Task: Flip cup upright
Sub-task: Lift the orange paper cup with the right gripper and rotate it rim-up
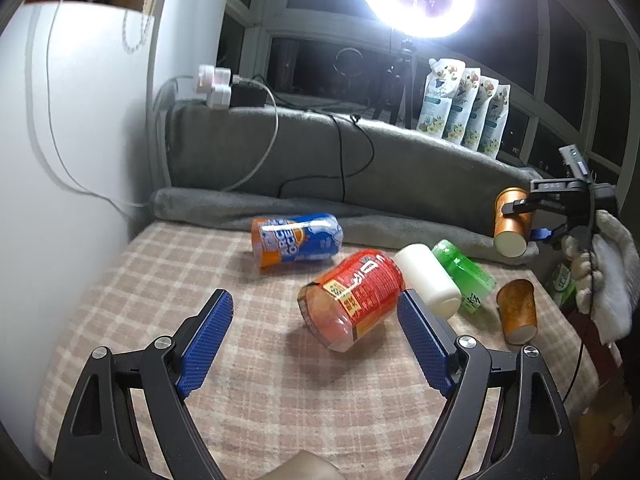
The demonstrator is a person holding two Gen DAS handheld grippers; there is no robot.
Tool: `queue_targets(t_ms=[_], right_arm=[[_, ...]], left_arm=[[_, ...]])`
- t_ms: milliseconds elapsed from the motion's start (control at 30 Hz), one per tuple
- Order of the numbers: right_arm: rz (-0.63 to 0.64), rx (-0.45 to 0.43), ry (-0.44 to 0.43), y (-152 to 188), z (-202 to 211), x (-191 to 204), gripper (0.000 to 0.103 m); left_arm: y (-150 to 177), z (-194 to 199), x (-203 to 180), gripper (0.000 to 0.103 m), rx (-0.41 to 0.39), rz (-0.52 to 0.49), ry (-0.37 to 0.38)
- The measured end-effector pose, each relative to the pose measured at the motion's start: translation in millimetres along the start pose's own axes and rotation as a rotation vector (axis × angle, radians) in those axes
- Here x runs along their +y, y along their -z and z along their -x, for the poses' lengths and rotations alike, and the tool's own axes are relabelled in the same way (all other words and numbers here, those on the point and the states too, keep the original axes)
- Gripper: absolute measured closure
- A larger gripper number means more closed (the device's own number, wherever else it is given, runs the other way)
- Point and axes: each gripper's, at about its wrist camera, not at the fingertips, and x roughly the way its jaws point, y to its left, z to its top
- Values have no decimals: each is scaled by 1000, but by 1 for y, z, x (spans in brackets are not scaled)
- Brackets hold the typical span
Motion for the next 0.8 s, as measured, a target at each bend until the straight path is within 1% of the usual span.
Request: queue_targets(t_ms=[200, 333, 533, 633, 800], right_arm=[[124, 68, -58, 43, 0, 41, 33], [183, 127, -105, 76, 4, 56, 33], [241, 251, -171, 122, -21, 78, 33], [279, 306, -189, 138, -31, 87, 33], [318, 380, -188, 158, -49, 99, 33]], left_arm=[[4, -5, -2, 19, 54, 10, 36], [6, -7, -3, 19, 86, 16, 57], [9, -8, -7, 19, 113, 14, 72], [11, -8, -8, 19, 122, 16, 78], [13, -7, -8, 19, 131, 19, 87]])
